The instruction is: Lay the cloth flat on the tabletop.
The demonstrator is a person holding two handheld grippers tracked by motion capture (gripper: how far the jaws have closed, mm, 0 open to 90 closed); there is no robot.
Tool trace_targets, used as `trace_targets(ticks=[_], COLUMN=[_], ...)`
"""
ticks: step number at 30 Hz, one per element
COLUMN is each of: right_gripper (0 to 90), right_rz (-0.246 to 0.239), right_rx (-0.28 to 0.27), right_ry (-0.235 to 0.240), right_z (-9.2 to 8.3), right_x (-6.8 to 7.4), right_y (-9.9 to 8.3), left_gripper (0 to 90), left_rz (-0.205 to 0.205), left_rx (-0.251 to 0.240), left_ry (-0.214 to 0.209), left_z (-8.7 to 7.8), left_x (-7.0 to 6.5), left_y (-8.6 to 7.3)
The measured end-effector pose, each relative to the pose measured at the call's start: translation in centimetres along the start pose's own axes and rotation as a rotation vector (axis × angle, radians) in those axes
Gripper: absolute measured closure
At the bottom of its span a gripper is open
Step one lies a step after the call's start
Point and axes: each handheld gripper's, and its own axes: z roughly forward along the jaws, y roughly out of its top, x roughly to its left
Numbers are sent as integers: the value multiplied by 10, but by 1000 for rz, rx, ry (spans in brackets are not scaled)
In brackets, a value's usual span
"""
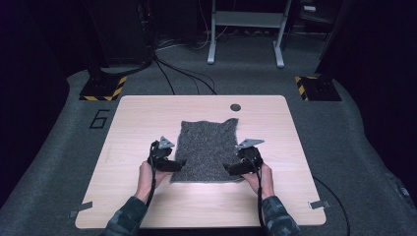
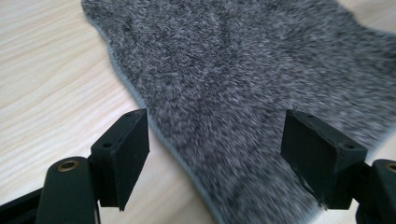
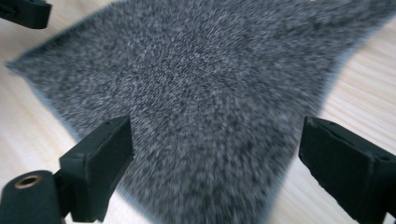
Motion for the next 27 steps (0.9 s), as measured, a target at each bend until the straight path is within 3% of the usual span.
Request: trace_targets(ticks=[2, 4, 9, 18, 27], right_gripper=[78, 70, 62, 59, 48], right_rz=[-12, -15, -16, 4, -18], right_rx=[22, 47, 97, 138, 134], right_ry=[5, 7, -1, -18, -41], right_z=[13, 24, 40, 47, 43], right_x=[3, 6, 7, 5, 10], right_y=[2, 3, 1, -11, -23], left_gripper=[232, 229, 223, 224, 226], left_rz=[10, -6, 25, 60, 18], left_rx=[25, 28, 61, 120, 105], left_ry=[5, 1, 21, 57, 61], left_z=[9, 16, 20, 25, 20], left_x=[0, 0, -1, -6, -10], left_y=[0, -1, -4, -15, -29])
